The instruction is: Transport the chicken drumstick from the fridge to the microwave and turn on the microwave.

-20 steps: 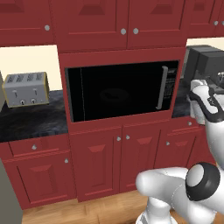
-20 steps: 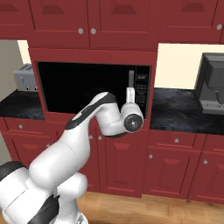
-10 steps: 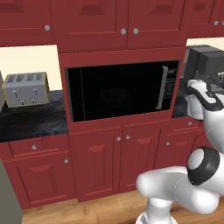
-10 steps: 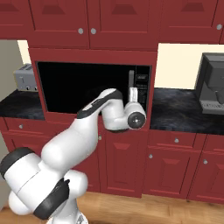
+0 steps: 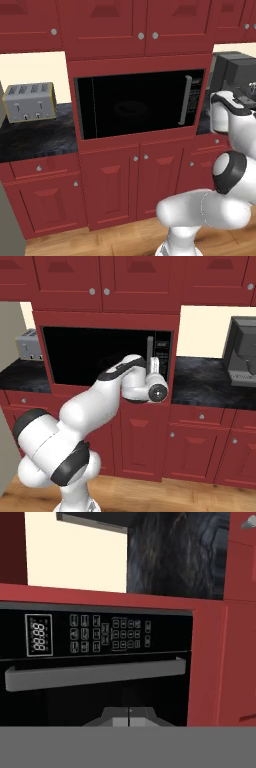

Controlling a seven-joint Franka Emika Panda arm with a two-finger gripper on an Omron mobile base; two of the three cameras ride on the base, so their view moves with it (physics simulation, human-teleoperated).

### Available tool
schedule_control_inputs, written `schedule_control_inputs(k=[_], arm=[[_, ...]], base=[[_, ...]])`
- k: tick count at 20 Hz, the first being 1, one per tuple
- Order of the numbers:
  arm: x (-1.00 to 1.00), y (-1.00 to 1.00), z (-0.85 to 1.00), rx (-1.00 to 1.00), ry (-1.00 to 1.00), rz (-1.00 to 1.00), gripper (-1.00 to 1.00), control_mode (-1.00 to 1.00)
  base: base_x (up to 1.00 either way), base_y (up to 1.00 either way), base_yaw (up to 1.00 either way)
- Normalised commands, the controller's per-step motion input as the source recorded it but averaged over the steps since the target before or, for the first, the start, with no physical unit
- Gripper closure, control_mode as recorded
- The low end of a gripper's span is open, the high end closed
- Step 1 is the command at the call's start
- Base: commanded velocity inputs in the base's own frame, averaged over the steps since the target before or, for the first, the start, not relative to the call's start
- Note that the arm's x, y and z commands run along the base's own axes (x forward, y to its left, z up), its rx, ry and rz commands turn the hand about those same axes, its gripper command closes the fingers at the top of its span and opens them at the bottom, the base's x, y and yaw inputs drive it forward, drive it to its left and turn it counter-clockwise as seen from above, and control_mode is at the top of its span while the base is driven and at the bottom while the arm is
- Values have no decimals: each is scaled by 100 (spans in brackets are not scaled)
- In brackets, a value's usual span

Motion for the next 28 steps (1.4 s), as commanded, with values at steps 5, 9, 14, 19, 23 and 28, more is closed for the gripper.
schedule_control_inputs(k=[5,9,14,19,23,28], arm=[[22,-9,-8,0,0,0,100,-100],[18,-7,-1,0,0,0,100,-100],[21,-5,-11,0,0,0,100,-100],[22,-10,-13,0,0,0,100,-100],[17,-7,-25,0,0,0,100,-100],[14,-3,-21,0,0,0,100,-100]], base=[[0,0,0],[0,0,0],[0,0,0],[0,0,0],[0,0,0],[0,0,0]])
